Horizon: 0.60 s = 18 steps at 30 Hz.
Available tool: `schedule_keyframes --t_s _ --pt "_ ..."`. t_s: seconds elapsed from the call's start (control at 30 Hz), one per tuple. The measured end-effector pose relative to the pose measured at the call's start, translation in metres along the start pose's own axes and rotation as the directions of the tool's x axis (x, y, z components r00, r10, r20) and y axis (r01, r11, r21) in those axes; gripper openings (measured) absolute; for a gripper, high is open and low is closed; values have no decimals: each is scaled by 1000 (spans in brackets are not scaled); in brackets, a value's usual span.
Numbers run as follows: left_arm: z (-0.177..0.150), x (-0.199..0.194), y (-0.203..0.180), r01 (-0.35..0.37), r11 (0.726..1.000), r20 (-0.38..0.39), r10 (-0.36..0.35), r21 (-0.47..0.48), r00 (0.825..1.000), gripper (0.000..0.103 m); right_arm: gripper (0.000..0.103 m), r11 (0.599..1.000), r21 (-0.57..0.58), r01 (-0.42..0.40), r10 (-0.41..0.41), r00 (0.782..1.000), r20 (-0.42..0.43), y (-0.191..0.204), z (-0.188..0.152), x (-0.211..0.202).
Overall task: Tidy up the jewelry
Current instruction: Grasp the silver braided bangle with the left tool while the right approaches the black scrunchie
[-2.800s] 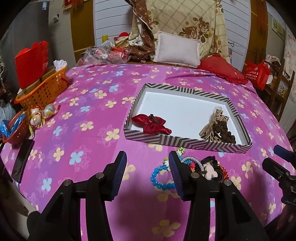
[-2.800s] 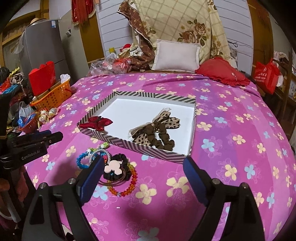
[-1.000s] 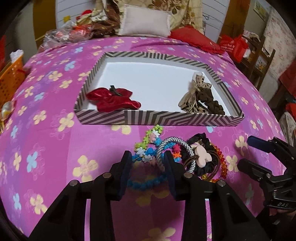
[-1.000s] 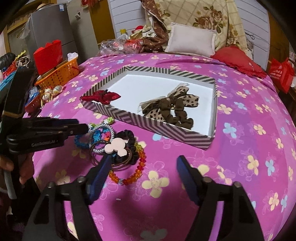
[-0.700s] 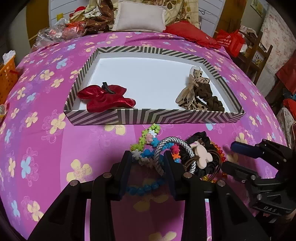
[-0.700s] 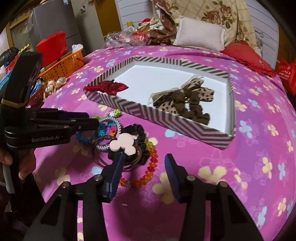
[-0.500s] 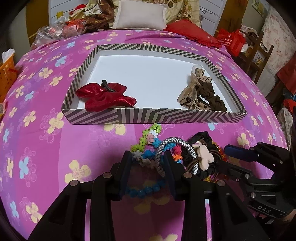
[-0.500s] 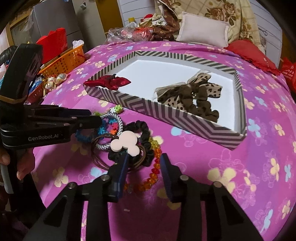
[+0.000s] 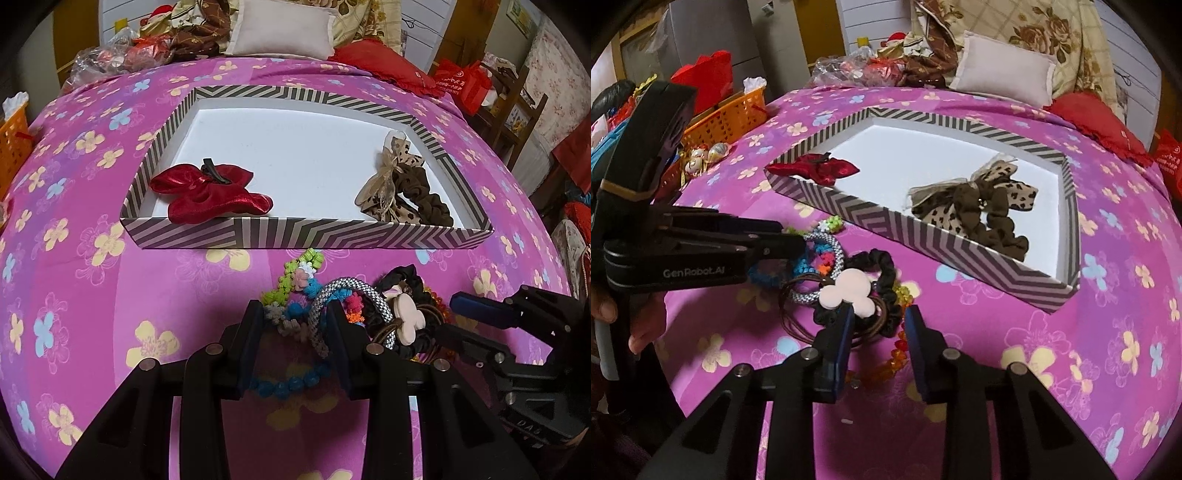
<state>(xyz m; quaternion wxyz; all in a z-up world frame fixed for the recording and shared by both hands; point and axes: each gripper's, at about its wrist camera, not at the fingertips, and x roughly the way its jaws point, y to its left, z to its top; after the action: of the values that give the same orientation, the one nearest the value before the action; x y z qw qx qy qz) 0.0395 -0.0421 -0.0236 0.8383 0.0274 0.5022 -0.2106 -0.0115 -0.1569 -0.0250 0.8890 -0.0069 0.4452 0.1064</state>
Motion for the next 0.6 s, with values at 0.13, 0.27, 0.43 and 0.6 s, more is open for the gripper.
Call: schedule_keyframes --t_s 0.13,0.27,0.43,0.6 --pt "0 0 0 0 1000 0 0 -1 1000 14 15 1000 -7 -11 10 1000 -18 2 -2 8" --pt "0 0 0 -2 1000 -1 2 1 1000 14 7 1000 15 -20 20 1000 -8 -2 -5 7" --pt "1 0 1 0 1000 1 0 -1 1000 9 3 999 19 -27 27 999 26 -6 -6 -9" --pt "1 -1 2 1 1000 -1 -1 -7 1000 5 3 999 41 -28 26 998 60 -16 -6 -27"
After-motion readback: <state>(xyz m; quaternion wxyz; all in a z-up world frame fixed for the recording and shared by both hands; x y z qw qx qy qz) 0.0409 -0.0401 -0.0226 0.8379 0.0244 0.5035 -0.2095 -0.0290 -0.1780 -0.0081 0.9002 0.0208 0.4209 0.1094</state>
